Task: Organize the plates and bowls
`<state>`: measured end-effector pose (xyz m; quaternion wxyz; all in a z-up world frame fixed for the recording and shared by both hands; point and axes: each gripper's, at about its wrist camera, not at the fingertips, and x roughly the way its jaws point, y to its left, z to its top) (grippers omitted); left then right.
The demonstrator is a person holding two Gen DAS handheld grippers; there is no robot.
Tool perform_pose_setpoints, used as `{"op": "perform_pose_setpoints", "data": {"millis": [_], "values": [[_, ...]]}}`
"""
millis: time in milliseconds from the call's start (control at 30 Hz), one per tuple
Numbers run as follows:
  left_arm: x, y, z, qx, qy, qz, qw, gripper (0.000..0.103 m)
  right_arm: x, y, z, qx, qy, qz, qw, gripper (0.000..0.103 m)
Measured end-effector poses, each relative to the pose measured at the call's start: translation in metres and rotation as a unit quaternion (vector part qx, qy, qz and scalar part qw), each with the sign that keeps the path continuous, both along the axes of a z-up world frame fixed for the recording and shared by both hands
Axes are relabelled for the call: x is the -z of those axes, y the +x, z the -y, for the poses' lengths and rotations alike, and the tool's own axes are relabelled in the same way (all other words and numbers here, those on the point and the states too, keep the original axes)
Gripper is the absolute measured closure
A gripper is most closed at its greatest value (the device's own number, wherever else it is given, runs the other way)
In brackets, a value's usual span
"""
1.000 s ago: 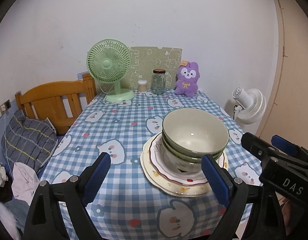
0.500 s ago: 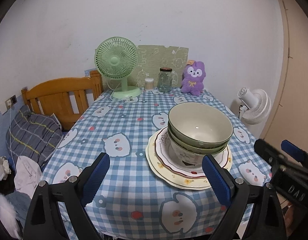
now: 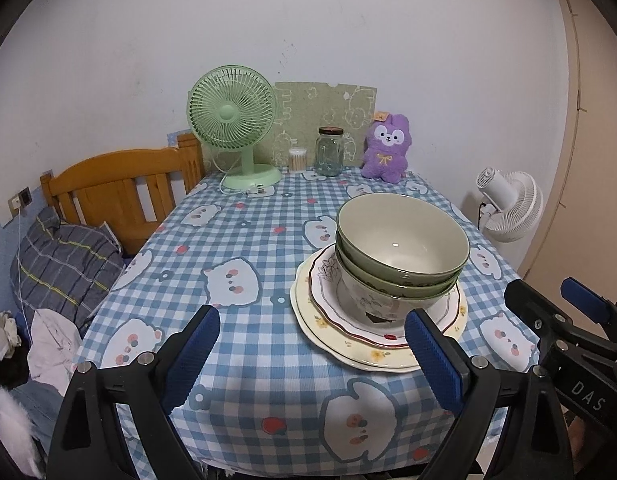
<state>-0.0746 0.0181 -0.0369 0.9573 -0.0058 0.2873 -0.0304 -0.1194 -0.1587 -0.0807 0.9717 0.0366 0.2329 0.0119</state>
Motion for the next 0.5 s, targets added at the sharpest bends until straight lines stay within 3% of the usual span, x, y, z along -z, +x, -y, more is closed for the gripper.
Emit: {"op": "perform_pose_setpoints", "data": {"millis": [500], "values": [[-0.0003,0.0039,0.0,0.0,0.0,0.0,1.0,0.008,-0.0009,0.0048,-0.0001,0.002,-0.002,0.0,1.0,0.013]]}}
